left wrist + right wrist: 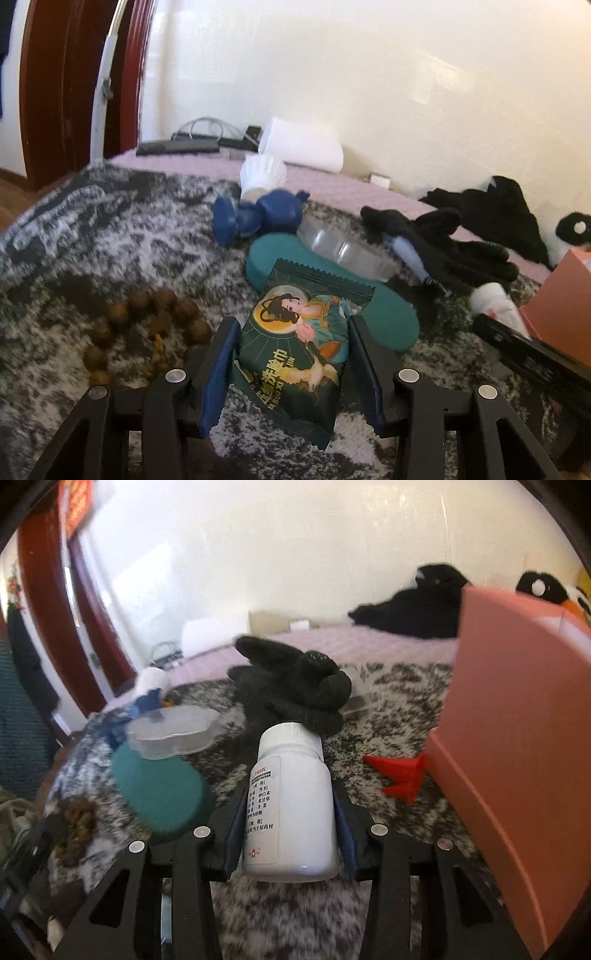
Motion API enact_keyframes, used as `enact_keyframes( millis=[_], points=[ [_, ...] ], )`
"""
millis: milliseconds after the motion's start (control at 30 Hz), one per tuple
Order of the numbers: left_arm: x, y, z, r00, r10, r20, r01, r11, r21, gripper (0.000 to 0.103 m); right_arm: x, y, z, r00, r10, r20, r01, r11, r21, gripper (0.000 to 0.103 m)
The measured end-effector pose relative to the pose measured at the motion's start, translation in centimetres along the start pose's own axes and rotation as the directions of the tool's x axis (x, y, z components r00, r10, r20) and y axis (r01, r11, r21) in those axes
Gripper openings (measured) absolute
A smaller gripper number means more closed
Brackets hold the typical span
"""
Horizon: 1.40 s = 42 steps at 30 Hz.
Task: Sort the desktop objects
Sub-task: 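Carry the snack packet and pill bottle with both grippers over the pink box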
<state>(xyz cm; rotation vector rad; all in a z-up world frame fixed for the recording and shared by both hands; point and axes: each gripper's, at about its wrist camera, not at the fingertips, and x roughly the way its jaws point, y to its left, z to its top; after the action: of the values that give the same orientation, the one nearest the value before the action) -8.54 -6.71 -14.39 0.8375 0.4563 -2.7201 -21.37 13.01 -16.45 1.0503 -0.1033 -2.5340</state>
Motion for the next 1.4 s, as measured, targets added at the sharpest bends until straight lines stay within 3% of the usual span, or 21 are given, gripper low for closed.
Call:
enact_keyframes(
  millis=[200,400,600,700,867,1067,1167,1333,1400],
  points=[
    [-3.2,-2.3,1.3,0.998,-0.042,0.041,0.04,0.998,0.049,0.05,-6.9,0.3,-0.1,0.994,0.0,0.106,0.001,1.0,-0.015,0.046],
    [-6.3,-5.0,2.5,0.99,-0.132,0.051,0.13,0.99,0.055,0.05,-14.3,-0.1,1.0,0.98,-0.009,0.197,0.016,0.999,-0.031,0.046],
    [-10.0,-10.2,3.0,0.98,-0.189,0.061,0.181,0.977,0.116,0.051,-20.3,-2.4,1.5,0.972,-0.074,0.223,0.08,0.997,-0.021,0.046],
    [-11.1,-13.4,2.7,0.964,-0.262,0.042,0.254,0.957,0.144,0.051,-23.1,-4.0,1.6,0.967,-0.103,0.231,0.107,0.994,-0.005,0.046],
    [-10.7,-21.1,0.9,0.917,-0.392,-0.073,0.399,0.896,0.195,0.051,-26.9,-7.9,1.2,0.958,-0.166,0.234,0.16,0.986,0.045,0.046],
    [-10.3,-28.8,-1.9,0.898,-0.423,-0.123,0.439,0.834,0.335,0.051,-29.9,-13.4,0.7,0.948,-0.228,0.224,0.208,0.972,0.108,0.046],
    [-8.9,-30.2,-2.5,0.899,-0.412,-0.151,0.439,0.829,0.346,0.051,-30.2,-16.6,0.0,0.952,-0.23,0.205,0.203,0.969,0.143,0.046],
    [-7.1,-30.9,-3.4,0.882,-0.436,-0.178,0.471,0.816,0.336,0.052,-28.8,-20.0,-1.1,0.956,-0.235,0.174,0.199,0.959,0.201,0.046],
    [-6.7,-31.2,-3.8,0.87,-0.458,-0.184,0.493,0.799,0.345,0.062,-28.3,-20.9,-1.3,0.956,-0.243,0.165,0.206,0.955,0.212,0.047]
  ],
)
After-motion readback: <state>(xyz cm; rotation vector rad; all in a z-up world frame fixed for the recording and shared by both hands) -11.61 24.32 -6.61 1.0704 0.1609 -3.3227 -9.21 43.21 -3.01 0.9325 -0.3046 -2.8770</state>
